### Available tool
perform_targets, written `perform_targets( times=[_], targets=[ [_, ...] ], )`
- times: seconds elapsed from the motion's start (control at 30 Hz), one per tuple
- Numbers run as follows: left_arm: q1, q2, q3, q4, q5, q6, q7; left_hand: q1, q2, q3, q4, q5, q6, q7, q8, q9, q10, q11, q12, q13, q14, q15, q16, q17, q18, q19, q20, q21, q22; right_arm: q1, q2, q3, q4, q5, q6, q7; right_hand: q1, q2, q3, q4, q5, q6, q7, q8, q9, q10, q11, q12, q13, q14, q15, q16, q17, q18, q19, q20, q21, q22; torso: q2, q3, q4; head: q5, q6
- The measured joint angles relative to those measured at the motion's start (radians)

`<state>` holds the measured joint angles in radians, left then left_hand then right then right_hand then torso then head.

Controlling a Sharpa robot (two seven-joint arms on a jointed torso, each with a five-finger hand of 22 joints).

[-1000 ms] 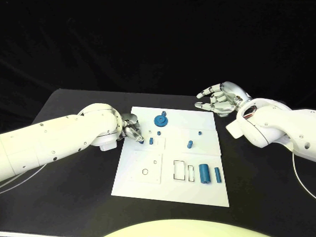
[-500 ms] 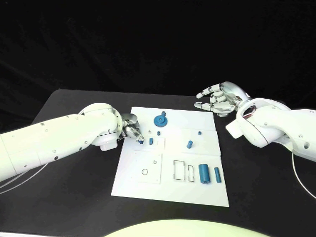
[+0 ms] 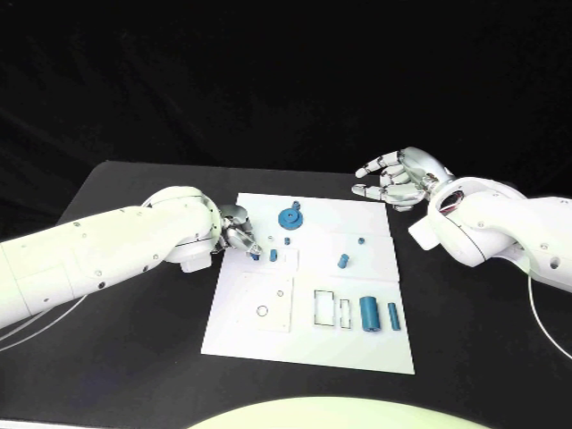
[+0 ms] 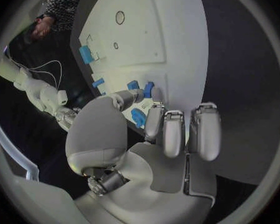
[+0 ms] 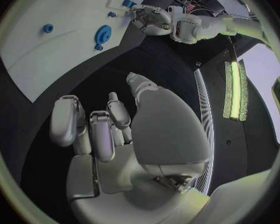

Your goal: Assemble the parts on the task board

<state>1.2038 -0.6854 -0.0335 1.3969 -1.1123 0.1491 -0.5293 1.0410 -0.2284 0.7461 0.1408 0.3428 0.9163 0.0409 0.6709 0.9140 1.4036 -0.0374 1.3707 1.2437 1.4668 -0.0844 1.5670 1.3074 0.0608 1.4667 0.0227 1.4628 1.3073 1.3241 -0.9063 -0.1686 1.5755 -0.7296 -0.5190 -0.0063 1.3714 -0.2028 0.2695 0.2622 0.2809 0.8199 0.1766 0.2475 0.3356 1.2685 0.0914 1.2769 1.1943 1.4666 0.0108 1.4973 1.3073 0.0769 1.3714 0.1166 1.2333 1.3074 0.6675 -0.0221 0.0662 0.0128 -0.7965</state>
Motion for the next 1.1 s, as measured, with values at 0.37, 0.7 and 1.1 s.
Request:
perform_targets(
  times=[0.37,0.7,1.1],
  targets=[
    [-0.001,0.000,-0.001,-0.003,-0.005,0.001,-0.003,-0.011,-0.009,-0.045,0.025,0.000,0.020,-0.020,-0.006,-0.003,0.000,0.000,0.000,0.000,-0.003,-0.003,0.000,0.000,0.000,0.000,0.000,0.000,0.000,0.000,0.000,0.000,0.000,0.000,0.000,0.000,0.000,0.000,0.000,0.000,0.000,0.000,0.000,0.000,-0.001,0.000,0.000,0.000,0.000,0.000,0.000,0.000,0.001,0.000,0.000,0.000,0.000,0.001,0.000,-0.0002,0.0000,0.000,-0.001],
    [-0.002,0.001,-0.001,-0.005,-0.012,0.005,-0.004,-0.011,-0.009,-0.087,0.048,-0.006,0.027,-0.021,-0.010,-0.005,0.000,0.000,0.000,-0.001,-0.003,-0.003,0.000,0.000,0.000,0.000,0.000,0.000,0.000,0.000,-0.001,0.000,0.000,0.000,0.000,0.000,0.000,0.000,0.000,0.000,0.000,0.000,0.000,0.000,-0.001,0.000,0.000,0.000,0.000,0.000,0.000,0.000,0.001,0.000,0.000,0.000,0.000,0.001,0.000,-0.0002,0.0000,-0.001,-0.001],
    [-0.001,0.001,-0.001,-0.007,-0.020,0.012,-0.005,-0.011,-0.009,-0.122,0.063,-0.006,0.028,-0.018,-0.017,-0.005,0.000,0.000,0.000,0.001,-0.004,-0.003,0.000,0.000,0.000,0.000,0.000,0.000,0.000,0.000,-0.002,0.000,0.000,0.000,0.000,0.001,0.000,0.000,0.000,0.000,0.000,0.000,0.000,0.000,-0.002,0.000,0.000,0.000,0.000,0.000,0.000,0.000,0.001,0.000,0.000,0.000,0.000,0.001,0.000,0.0005,-0.0006,-0.001,-0.002]
  ],
)
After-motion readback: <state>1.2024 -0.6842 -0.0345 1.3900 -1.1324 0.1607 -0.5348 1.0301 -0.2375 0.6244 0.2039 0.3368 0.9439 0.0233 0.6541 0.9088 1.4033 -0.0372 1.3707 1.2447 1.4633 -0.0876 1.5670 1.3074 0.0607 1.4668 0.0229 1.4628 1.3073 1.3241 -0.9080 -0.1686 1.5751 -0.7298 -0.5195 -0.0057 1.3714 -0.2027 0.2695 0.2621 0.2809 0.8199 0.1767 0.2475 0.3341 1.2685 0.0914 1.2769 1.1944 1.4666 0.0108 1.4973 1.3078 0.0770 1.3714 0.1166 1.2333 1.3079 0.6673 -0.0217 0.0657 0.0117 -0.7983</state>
